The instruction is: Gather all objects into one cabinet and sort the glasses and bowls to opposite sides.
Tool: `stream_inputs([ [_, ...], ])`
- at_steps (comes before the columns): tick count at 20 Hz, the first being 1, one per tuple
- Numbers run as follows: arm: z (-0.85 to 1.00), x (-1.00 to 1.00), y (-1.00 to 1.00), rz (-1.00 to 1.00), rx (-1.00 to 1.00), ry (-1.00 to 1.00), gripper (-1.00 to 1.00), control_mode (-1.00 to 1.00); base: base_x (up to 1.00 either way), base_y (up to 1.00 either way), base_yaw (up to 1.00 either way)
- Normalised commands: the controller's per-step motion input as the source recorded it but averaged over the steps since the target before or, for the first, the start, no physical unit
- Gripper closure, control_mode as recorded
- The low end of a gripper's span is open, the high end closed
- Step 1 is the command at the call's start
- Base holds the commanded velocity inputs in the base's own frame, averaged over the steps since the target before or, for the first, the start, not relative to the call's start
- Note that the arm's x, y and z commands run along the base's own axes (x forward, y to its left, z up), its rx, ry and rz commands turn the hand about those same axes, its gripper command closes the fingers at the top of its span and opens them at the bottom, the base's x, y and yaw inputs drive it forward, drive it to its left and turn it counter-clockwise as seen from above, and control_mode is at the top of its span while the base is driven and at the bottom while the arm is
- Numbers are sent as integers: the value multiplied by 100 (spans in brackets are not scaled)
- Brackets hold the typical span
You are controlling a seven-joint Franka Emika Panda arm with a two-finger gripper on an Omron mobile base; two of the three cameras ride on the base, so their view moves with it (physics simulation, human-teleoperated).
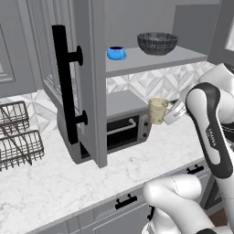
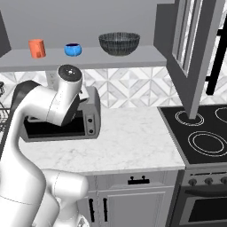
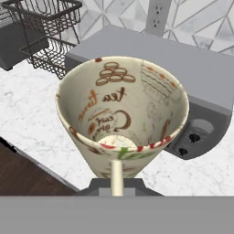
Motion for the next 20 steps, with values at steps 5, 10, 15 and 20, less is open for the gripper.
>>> stream_inputs([
  [5, 1, -2, 9, 0, 0, 1, 100, -100, 0, 0, 0],
  [10, 17, -14, 59, 0, 0, 7, 100, -100, 0, 0, 0],
  [15, 23, 0, 7, 8, 0, 0, 100, -100, 0, 0, 0],
  [20, 21, 0, 0, 10, 1, 0, 100, -100, 0, 0, 0],
])
